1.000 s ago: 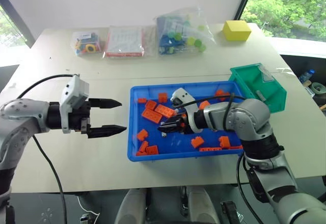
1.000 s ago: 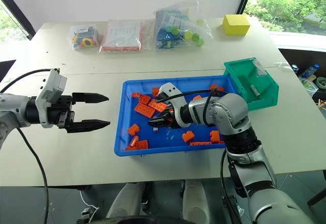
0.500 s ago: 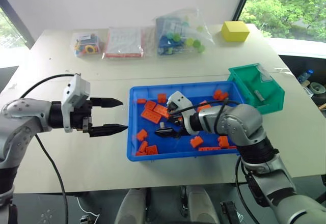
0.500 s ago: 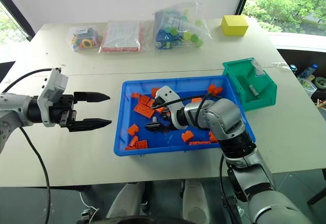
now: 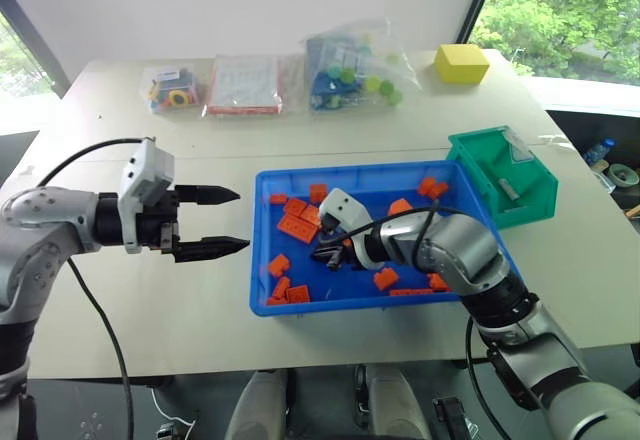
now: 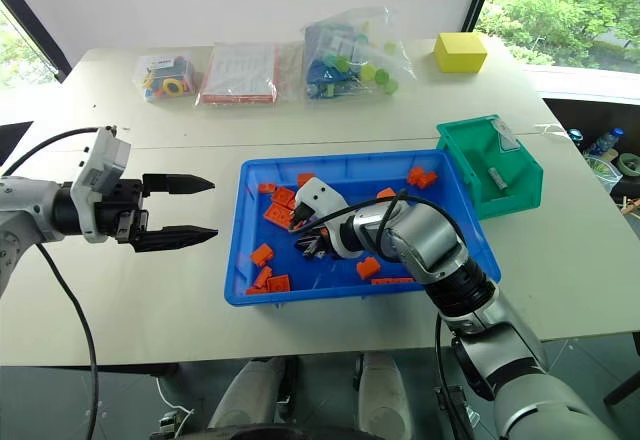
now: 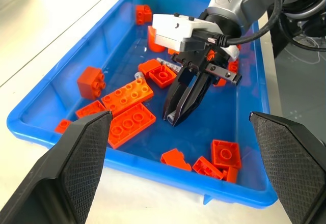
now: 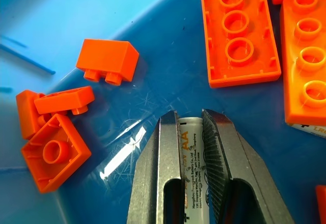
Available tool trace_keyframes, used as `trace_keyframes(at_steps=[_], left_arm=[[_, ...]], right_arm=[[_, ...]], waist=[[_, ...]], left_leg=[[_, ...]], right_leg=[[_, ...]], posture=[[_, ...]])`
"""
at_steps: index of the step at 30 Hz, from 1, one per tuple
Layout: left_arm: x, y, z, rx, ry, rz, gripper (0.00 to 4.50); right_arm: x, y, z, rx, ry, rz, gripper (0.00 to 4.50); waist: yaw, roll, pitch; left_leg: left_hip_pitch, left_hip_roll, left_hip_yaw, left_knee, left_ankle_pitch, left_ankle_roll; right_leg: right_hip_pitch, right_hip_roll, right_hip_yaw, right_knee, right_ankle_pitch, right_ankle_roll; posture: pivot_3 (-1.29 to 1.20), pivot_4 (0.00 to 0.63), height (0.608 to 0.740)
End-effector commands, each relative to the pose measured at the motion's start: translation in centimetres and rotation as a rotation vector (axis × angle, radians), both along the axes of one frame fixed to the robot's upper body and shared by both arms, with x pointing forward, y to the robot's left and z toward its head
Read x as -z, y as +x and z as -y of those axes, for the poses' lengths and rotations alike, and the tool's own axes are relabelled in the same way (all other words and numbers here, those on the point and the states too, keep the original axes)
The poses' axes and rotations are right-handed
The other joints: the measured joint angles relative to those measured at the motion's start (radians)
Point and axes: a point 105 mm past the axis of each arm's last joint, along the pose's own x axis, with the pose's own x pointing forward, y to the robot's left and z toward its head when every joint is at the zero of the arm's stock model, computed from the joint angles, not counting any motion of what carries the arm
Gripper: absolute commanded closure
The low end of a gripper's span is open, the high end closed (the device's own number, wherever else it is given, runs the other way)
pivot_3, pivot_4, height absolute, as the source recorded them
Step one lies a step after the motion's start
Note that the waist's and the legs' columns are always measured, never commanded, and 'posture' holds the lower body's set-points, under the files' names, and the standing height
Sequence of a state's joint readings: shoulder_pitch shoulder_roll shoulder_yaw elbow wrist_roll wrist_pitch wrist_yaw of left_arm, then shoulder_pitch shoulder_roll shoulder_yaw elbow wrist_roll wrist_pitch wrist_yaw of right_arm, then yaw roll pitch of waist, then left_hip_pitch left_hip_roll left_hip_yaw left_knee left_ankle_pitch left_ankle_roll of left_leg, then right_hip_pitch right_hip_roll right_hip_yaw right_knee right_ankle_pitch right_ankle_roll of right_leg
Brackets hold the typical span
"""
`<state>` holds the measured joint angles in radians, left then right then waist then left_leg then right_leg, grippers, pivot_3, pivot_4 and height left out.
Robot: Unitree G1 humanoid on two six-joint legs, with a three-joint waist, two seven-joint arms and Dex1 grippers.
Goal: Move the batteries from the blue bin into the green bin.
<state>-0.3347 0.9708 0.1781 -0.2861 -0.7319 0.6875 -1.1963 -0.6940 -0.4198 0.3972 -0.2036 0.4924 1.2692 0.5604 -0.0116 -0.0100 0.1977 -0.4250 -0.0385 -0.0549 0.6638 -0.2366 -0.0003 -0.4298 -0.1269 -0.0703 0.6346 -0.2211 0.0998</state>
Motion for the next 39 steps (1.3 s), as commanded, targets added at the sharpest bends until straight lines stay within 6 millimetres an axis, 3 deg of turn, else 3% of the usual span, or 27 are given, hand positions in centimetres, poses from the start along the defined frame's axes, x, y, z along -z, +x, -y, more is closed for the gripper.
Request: trace_keyframes(at_steps=[1,6,9,12,15,17,25,26,30,33,35,39], left_arm=[[-0.8,-0.1,0.4,0.030,-0.001,0.036,0.00],[-0.5,-0.2,0.9,0.054,-0.013,0.023,0.00],[-0.4,-0.3,1.5,0.072,-0.034,0.017,0.00],[-0.5,-0.2,1.9,0.081,-0.047,0.020,0.00],[-0.7,-0.1,2.1,0.085,-0.061,0.025,0.00],[-0.9,0.0,2.1,0.086,-0.064,0.030,0.00],[-1.5,0.3,2.5,0.093,-0.065,0.054,0.00],[-1.6,0.3,2.5,0.094,-0.065,0.056,0.00],[-1.7,0.3,2.5,0.097,-0.061,0.059,0.00],[-1.8,0.3,2.5,0.100,-0.058,0.059,0.00],[-1.8,0.2,2.5,0.100,-0.057,0.060,0.00],[-1.7,0.1,2.6,0.101,-0.056,0.058,0.00]], right_arm=[[-2.0,0.2,1.1,0.028,0.028,-0.015,4.45],[-8.0,0.9,2.8,0.083,0.144,0.042,4.45],[-13.6,2.7,6.7,0.217,0.222,0.166,4.45],[-16.5,4.7,12.3,0.405,0.186,0.314,4.45],[-16.7,5.8,17.7,0.543,0.081,0.419,4.45],[-16.4,6.0,20.3,0.586,0.043,0.460,4.45],[-13.4,7.4,25.6,0.688,-0.101,0.548,4.45],[-13.2,7.5,26.0,0.704,-0.097,0.547,4.45],[-12.7,8.3,27.0,0.758,-0.098,0.574,2.46],[-13.3,8.8,26.5,0.736,-0.106,0.625,1.01],[-14.0,8.9,25.5,0.696,-0.077,0.639,1.01],[-14.9,7.5,18.4,0.439,0.060,0.615,1.01]], waist=[[0.001,0.000,0.000],[0.000,0.001,0.001],[0.000,0.001,0.001],[0.011,0.000,0.001],[0.017,0.000,0.001],[0.018,-0.001,0.001],[-0.004,-0.001,0.002],[-0.003,-0.001,0.002],[-0.001,-0.001,0.002],[-0.002,-0.001,0.002],[-0.003,0.000,0.002],[-0.005,0.000,0.002]], left_leg=[[0.000,0.000,0.000,0.000,0.000,0.000],[-0.001,0.000,0.000,0.000,0.000,0.000],[-0.002,0.000,0.000,-0.001,0.000,0.000],[-0.003,0.000,0.000,-0.001,0.000,0.000],[-0.003,-0.001,0.002,-0.001,-0.001,0.000],[-0.003,-0.001,0.005,-0.002,-0.001,0.001],[-0.001,0.000,0.014,-0.001,-0.001,0.001],[-0.002,0.000,0.014,-0.001,-0.001,0.001],[-0.001,0.000,0.015,-0.001,-0.001,0.001],[-0.002,0.000,0.016,-0.001,-0.001,0.001],[-0.002,0.001,0.016,-0.001,-0.001,0.001],[-0.001,0.001,0.017,-0.001,-0.001,0.001]], right_leg=[[0.000,0.000,0.000,0.000,0.000,0.000],[-0.001,0.000,0.000,0.000,0.000,0.000],[-0.002,0.000,0.000,0.000,0.001,0.001],[-0.002,0.000,0.000,-0.001,0.001,0.002],[-0.001,-0.001,0.000,-0.004,0.000,0.001],[-0.001,-0.002,0.000,-0.005,0.000,0.001],[-0.002,-0.002,0.004,-0.003,0.001,0.002],[-0.002,-0.002,0.004,-0.003,0.001,0.002],[-0.003,-0.002,0.005,-0.003,0.001,0.002],[-0.003,-0.002,0.006,-0.003,0.001,0.002],[-0.003,-0.002,0.006,-0.002,0.001,0.002],[-0.004,-0.001,0.007,-0.002,0.001,0.002]], posture=[[0.00,0.150,0.692],[0.00,0.150,0.692],[0.00,0.150,0.692],[0.00,0.150,0.692],[0.00,0.150,0.692],[0.00,0.150,0.692],[0.00,0.150,0.692],[0.00,0.150,0.692],[0.00,0.150,0.692],[0.00,0.150,0.692],[0.00,0.150,0.692],[0.00,0.150,0.692]])
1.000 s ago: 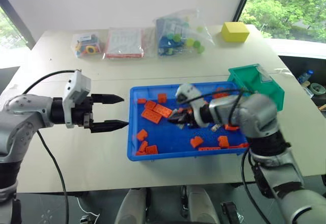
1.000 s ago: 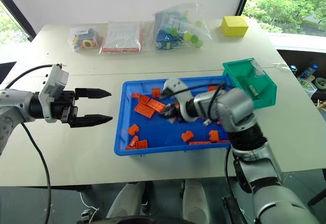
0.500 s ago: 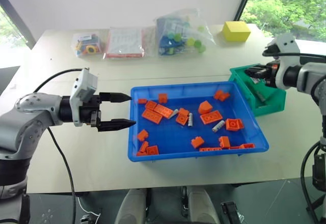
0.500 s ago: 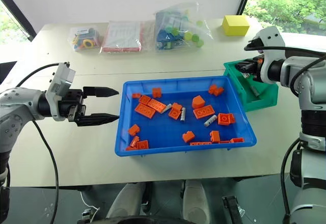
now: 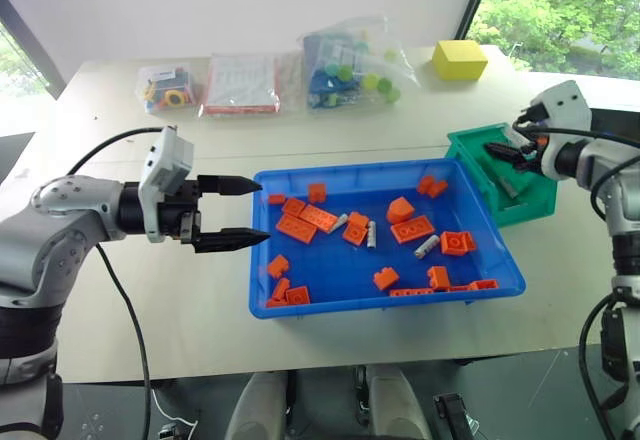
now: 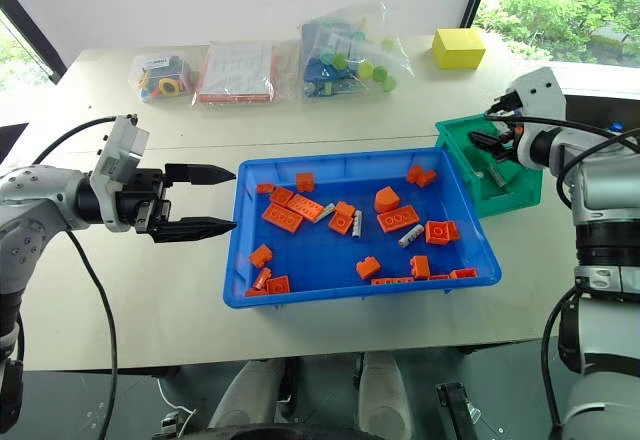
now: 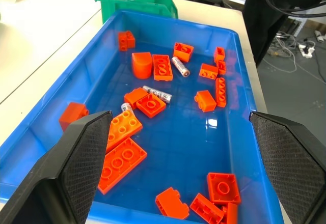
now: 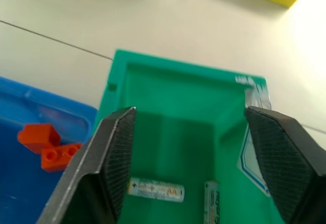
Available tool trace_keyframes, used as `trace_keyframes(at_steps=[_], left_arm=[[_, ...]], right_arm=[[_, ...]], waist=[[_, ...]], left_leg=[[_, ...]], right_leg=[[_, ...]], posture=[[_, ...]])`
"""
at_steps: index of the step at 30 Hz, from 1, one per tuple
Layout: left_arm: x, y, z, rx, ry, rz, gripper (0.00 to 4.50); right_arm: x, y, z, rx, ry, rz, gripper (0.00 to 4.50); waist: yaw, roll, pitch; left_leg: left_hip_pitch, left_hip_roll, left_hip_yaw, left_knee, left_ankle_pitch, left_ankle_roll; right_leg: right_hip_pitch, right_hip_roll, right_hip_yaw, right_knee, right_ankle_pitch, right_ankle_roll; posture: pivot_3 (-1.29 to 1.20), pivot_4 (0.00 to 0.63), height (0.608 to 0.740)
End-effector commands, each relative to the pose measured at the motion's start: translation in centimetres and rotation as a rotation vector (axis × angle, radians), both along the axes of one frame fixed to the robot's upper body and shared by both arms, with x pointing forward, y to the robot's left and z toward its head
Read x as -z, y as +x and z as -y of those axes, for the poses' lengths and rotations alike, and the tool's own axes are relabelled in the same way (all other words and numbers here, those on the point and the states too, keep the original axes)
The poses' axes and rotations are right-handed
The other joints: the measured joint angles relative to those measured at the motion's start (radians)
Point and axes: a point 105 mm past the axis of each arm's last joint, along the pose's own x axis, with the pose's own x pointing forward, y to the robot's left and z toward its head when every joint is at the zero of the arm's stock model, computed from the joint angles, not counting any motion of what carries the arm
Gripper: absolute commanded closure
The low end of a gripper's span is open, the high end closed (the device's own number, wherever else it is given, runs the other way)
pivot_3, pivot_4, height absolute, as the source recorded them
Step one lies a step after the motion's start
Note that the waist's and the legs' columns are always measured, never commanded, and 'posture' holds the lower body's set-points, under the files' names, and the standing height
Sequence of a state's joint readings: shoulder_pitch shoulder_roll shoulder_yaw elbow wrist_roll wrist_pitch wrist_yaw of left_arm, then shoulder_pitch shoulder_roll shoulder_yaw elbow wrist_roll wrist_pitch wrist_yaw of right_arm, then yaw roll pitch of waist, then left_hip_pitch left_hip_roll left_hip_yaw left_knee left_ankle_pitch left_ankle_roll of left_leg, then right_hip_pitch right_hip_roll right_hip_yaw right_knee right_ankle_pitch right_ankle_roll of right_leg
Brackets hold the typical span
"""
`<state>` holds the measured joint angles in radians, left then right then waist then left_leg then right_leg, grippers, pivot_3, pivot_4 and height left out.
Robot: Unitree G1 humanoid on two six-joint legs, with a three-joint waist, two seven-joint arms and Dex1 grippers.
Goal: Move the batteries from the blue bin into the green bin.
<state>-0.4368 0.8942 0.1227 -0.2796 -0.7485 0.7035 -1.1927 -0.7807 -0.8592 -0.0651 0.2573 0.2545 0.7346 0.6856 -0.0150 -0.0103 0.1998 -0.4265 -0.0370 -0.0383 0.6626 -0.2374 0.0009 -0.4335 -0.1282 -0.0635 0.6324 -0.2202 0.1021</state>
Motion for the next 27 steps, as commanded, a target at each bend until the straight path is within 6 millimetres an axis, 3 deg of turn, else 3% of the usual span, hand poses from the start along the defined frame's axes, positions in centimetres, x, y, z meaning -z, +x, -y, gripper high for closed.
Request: trace_keyframes(at_steps=[1,2,5,10,14,27], left_arm=[[-0.7,-0.4,0.2,0.016,0.011,0.034,0.00],[-0.6,-0.4,0.2,0.016,0.011,0.034,0.00],[-0.7,-0.3,0.3,0.015,0.008,0.034,0.00],[-0.7,-0.2,0.2,0.009,0.009,0.036,0.00],[-0.5,-0.5,-0.4,-0.009,0.021,0.028,0.00],[-0.1,-1.1,-1.3,-0.052,0.047,0.022,0.00]], right_arm=[[-2.4,-1.5,-6.6,-0.255,0.047,0.057,1.01],[-2.0,-2.0,-8.2,-0.308,0.064,0.035,1.01],[-0.1,-3.2,-11.7,-0.432,0.068,-0.021,0.08],[4.8,-4.0,-15.4,-0.549,0.034,-0.185,0.03],[7.3,-4.5,-17.4,-0.580,0.040,-0.246,0.03],[8.7,-4.4,-21.0,-0.614,0.092,-0.255,0.03]], waist=[[-0.002,0.000,0.000],[-0.001,0.000,0.000],[0.005,0.000,0.000],[0.010,-0.001,0.000],[0.004,-0.001,0.000],[0.003,-0.001,0.000]], left_leg=[[0.000,0.001,0.000,0.000,0.000,0.000],[0.000,0.001,0.000,0.000,0.000,0.000],[0.000,0.001,-0.001,0.000,0.000,0.000],[0.000,-0.001,-0.005,0.002,0.000,0.000],[0.000,-0.001,-0.006,0.002,0.000,0.000],[0.000,-0.001,-0.006,0.001,0.000,0.000]], right_leg=[[0.000,0.000,0.000,0.000,0.000,0.000],[0.000,0.001,0.000,0.000,0.000,0.000],[0.000,0.001,0.000,0.000,0.000,0.000],[0.001,0.000,0.001,0.000,0.000,0.000],[0.001,0.000,0.001,0.000,0.000,0.000],[0.000,0.001,0.001,0.001,0.000,0.000]], posture=[[0.00,0.150,0.692],[0.00,0.150,0.692],[0.00,0.150,0.692],[0.00,0.150,0.692],[0.00,0.150,0.692],[0.00,0.150,0.692]])
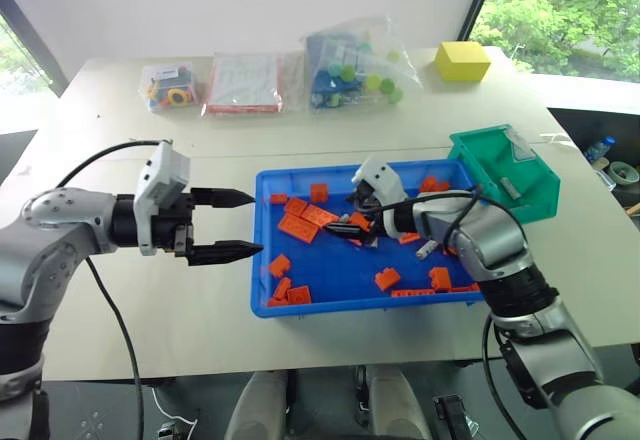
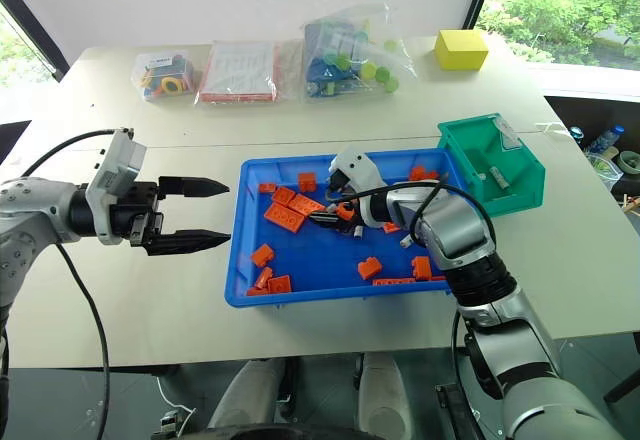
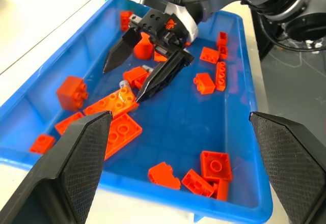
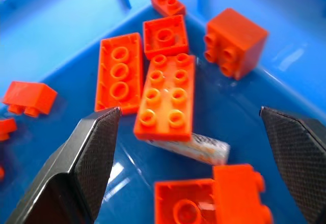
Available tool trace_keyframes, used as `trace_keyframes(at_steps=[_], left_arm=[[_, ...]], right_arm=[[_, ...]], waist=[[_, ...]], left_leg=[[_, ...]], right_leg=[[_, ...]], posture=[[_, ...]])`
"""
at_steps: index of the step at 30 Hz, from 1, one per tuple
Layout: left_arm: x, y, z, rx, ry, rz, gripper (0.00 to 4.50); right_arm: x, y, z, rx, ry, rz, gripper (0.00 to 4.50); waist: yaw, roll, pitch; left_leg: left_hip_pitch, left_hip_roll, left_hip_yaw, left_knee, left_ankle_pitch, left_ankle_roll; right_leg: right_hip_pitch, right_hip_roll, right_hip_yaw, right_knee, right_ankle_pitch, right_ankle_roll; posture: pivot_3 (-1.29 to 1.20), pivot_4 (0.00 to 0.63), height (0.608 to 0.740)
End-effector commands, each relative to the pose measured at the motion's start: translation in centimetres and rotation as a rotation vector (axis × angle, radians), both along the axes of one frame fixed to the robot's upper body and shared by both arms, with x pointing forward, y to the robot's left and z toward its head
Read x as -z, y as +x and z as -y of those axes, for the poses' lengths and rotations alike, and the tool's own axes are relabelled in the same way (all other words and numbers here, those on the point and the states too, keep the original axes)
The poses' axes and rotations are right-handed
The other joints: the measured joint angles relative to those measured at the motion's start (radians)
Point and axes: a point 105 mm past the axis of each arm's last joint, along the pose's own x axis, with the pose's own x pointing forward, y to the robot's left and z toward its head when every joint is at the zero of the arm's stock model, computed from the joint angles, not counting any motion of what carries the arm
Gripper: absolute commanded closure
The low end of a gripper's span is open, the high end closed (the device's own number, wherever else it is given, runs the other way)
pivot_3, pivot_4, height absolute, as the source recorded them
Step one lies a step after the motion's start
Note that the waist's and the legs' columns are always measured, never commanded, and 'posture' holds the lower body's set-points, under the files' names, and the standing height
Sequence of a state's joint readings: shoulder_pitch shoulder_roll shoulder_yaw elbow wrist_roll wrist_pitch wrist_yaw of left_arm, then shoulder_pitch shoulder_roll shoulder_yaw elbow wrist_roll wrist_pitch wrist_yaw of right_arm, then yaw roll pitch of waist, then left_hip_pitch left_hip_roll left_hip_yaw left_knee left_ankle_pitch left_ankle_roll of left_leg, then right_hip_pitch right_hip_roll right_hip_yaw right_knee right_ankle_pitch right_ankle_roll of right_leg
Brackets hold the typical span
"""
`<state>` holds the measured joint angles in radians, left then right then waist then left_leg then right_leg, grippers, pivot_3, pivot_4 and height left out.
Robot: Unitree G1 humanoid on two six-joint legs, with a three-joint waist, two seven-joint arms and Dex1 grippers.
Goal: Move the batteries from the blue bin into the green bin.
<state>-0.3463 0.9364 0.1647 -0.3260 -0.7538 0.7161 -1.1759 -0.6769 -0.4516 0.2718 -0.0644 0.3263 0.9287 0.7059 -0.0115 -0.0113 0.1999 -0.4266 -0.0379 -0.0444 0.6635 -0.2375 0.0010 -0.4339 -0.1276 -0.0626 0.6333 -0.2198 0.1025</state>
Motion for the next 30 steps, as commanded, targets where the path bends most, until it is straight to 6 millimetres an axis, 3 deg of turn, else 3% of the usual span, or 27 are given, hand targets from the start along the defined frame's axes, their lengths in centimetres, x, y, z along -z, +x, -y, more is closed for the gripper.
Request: trace_keyframes(at_steps=[1,6,7,9,13,14,21,25,28,30], left_arm=[[-1.1,-0.3,-0.2,-0.006,0.008,0.054,0.00],[-1.3,-0.3,-0.2,-0.014,-0.005,0.061,0.00],[-1.4,-0.3,-0.2,-0.015,-0.006,0.061,0.00],[-1.5,-0.1,-0.2,-0.016,-0.007,0.064,0.00],[-1.6,0.1,-0.3,-0.018,-0.009,0.071,0.00],[-1.7,0.2,-0.3,-0.019,-0.010,0.071,0.00],[-1.6,0.5,-0.2,-0.013,-0.012,0.073,0.00],[-1.7,0.5,0.0,-0.008,-0.015,0.075,0.00],[-1.6,0.4,0.0,-0.005,-0.016,0.073,0.00],[-1.5,0.4,0.0,-0.002,-0.015,0.071,0.00]], right_arm=[[-0.7,0.0,-0.8,-0.021,0.009,0.043,0.03],[0.2,0.5,-1.0,0.005,-0.002,0.057,0.03],[0.3,0.6,-1.0,0.012,-0.003,0.059,0.27],[0.4,0.7,-1.0,0.017,-0.003,0.055,0.90],[0.2,0.7,-1.1,0.014,0.002,0.057,2.98],[0.1,0.7,-1.2,0.015,0.002,0.059,3.33],[-3.0,0.2,-1.5,0.004,0.063,0.091,3.32],[-4.1,-0.7,-0.6,0.005,0.068,0.106,3.32],[-3.8,-3.1,1.4,-0.046,0.046,0.068,3.32],[-2.5,-5.3,2.6,-0.118,0.009,-0.009,3.32]], waist=[[0.000,0.000,0.000],[-0.002,0.000,0.000],[-0.002,0.000,0.000],[-0.002,0.000,0.000],[-0.002,0.000,0.000],[-0.002,0.000,0.000],[-0.002,0.000,0.000],[0.001,0.000,0.000],[0.007,0.000,0.000],[0.012,0.000,0.000]], left_leg=[[0.000,0.000,0.000,0.000,0.000,0.000],[0.000,0.000,0.000,0.000,0.000,0.000],[0.000,0.000,0.000,0.000,0.000,0.000],[0.000,0.000,0.000,0.000,0.000,0.000],[0.000,0.000,0.000,0.000,0.000,0.000],[0.000,0.000,0.000,0.000,0.000,0.000],[0.000,0.000,0.000,0.000,0.000,0.000],[0.000,0.000,0.000,0.000,0.000,0.000],[0.000,0.000,-0.001,0.000,0.000,0.000],[0.000,0.000,-0.001,0.000,0.000,0.000]], right_leg=[[0.000,0.000,0.000,0.000,0.000,0.000],[0.000,0.000,0.000,0.000,0.000,0.000],[0.000,0.000,0.000,0.000,0.000,0.000],[0.000,0.000,0.000,0.000,0.000,0.000],[0.000,0.000,0.000,0.000,0.000,0.000],[0.000,0.000,0.000,0.000,0.000,0.000],[0.000,0.000,0.000,0.001,0.000,0.000],[0.000,0.001,0.000,0.001,0.000,0.000],[0.000,0.000,0.000,0.000,0.000,0.000],[0.001,0.000,0.000,-0.001,0.000,0.000]], posture=[[0.00,0.150,0.692],[0.00,0.150,0.692],[0.00,0.150,0.692],[0.00,0.150,0.692],[0.00,0.150,0.692],[0.00,0.150,0.692],[0.00,0.150,0.692],[0.00,0.150,0.692],[0.00,0.150,0.692],[0.00,0.150,0.692]])
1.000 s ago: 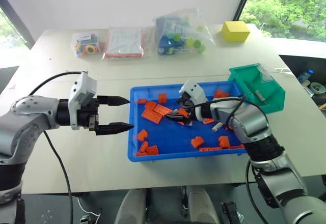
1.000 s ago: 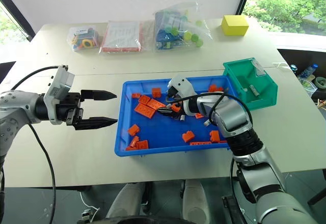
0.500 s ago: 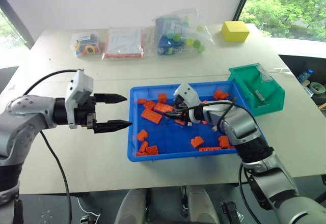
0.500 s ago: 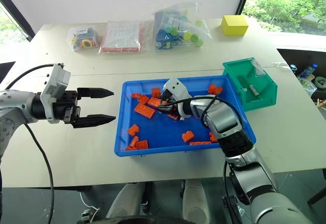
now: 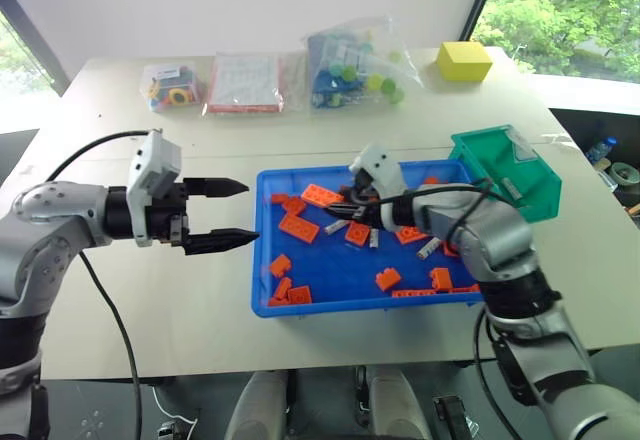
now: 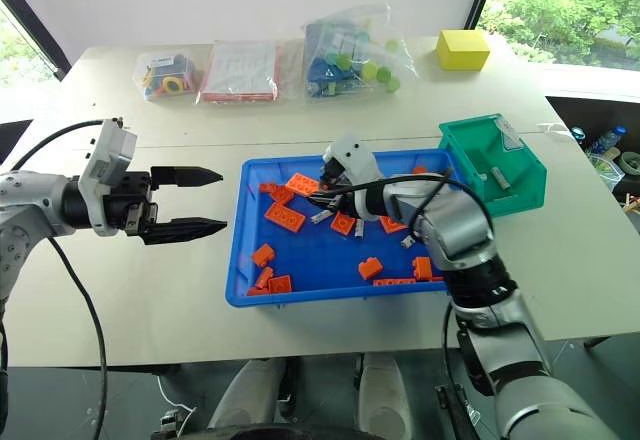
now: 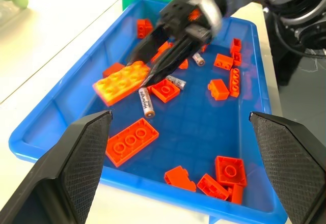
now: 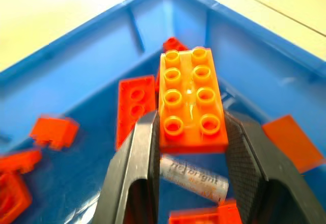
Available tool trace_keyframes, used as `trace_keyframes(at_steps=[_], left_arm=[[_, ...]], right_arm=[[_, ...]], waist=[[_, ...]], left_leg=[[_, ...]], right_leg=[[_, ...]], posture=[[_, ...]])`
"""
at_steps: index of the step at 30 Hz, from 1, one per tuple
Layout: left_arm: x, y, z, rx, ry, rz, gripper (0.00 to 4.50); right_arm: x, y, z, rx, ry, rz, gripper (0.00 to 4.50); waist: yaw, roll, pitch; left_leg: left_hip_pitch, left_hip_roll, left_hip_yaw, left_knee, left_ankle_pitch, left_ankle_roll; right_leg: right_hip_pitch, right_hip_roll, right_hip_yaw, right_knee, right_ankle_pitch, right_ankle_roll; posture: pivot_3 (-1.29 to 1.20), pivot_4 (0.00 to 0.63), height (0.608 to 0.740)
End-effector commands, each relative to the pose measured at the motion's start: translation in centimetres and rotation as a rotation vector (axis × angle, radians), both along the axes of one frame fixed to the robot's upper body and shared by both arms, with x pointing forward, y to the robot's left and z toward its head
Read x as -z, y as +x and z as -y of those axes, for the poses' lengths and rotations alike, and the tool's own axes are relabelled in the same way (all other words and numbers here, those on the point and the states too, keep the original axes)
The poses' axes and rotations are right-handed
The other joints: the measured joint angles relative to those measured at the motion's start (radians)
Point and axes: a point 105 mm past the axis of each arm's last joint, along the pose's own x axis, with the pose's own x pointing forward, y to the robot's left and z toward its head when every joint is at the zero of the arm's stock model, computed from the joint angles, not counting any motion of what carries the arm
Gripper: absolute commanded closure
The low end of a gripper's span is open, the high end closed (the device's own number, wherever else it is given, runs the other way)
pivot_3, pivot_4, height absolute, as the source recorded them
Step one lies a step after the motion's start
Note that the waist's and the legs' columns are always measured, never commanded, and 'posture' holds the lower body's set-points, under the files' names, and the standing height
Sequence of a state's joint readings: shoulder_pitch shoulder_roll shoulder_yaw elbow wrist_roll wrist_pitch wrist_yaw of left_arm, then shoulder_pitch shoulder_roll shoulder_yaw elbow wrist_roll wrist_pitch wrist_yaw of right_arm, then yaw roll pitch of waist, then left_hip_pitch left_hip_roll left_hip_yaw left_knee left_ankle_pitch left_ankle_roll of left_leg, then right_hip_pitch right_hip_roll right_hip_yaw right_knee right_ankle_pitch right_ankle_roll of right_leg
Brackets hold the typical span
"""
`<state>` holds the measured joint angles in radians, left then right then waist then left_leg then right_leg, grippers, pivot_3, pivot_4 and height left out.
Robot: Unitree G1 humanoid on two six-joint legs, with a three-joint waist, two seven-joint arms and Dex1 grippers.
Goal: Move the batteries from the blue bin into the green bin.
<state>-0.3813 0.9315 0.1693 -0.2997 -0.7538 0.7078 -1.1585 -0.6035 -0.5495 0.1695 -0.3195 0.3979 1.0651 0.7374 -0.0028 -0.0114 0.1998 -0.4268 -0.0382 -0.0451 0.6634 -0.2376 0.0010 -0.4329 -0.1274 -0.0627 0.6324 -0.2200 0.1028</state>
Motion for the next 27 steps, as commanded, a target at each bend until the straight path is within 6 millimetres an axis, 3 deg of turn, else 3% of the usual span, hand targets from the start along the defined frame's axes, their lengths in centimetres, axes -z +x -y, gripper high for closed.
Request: trace_keyframes(at_steps=[1,5,8,11,12,20,23,27], left_arm=[[-0.7,-0.3,0.2,0.023,0.003,0.038,0.00],[-0.7,-0.1,0.3,0.032,0.005,0.038,0.00],[-0.9,0.2,0.4,0.039,0.007,0.041,0.00],[-1.1,0.3,0.4,0.045,0.012,0.045,0.00],[-1.1,0.4,0.4,0.046,0.014,0.047,0.00],[-1.1,0.6,0.3,0.037,0.008,0.059,0.00],[-1.1,0.6,0.4,0.031,0.002,0.066,0.00],[-1.1,0.5,0.4,0.025,0.000,0.071,0.00]], right_arm=[[0.6,-3.6,1.1,-0.130,-0.021,-0.081,3.32],[3.4,-6.0,2.2,-0.186,-0.082,-0.203,3.32],[4.0,-6.6,1.8,-0.215,-0.054,-0.249,1.87],[3.8,-5.1,1.6,-0.180,-0.077,-0.188,0.28],[3.3,-4.7,1.6,-0.188,-0.077,-0.173,0.07],[-1.6,-1.5,1.0,-0.303,-0.109,-0.026,0.07],[-1.9,0.1,0.4,-0.351,-0.162,0.032,0.07],[-0.8,1.7,0.0,-0.426,-0.277,0.109,0.07]], waist=[[0.004,0.000,0.000],[-0.001,0.000,0.000],[-0.009,-0.001,0.000],[-0.008,-0.001,0.000],[-0.008,-0.001,0.000],[-0.008,-0.001,0.000],[-0.010,-0.001,0.000],[-0.009,-0.001,0.000]], left_leg=[[0.000,0.000,0.000,0.000,0.000,0.000],[0.001,0.001,0.001,0.000,0.000,0.000],[0.001,0.002,0.001,0.000,0.000,0.000],[0.001,0.002,0.001,0.000,0.000,0.000],[0.001,0.002,0.001,0.000,0.000,0.000],[0.001,0.001,0.001,0.001,0.000,0.000],[0.001,0.001,0.001,0.000,0.000,0.000],[0.001,0.001,0.001,0.000,0.000,0.000]], right_leg=[[0.000,0.000,0.000,-0.001,0.000,0.000],[0.000,0.000,0.000,0.000,-0.001,-0.002],[0.000,0.000,0.000,0.000,-0.002,-0.003],[0.000,0.000,0.000,0.000,-0.001,-0.003],[0.000,0.000,0.000,0.000,-0.001,-0.003],[0.000,0.000,0.000,0.000,-0.001,-0.003],[0.000,0.000,0.000,0.000,0.000,-0.001],[0.000,0.000,0.000,0.000,0.001,-0.001]], posture=[[0.00,0.150,0.692],[0.00,0.150,0.692],[0.00,0.150,0.692],[0.00,0.150,0.692],[0.00,0.150,0.692],[0.00,0.150,0.692],[0.00,0.150,0.692],[0.00,0.150,0.692]])
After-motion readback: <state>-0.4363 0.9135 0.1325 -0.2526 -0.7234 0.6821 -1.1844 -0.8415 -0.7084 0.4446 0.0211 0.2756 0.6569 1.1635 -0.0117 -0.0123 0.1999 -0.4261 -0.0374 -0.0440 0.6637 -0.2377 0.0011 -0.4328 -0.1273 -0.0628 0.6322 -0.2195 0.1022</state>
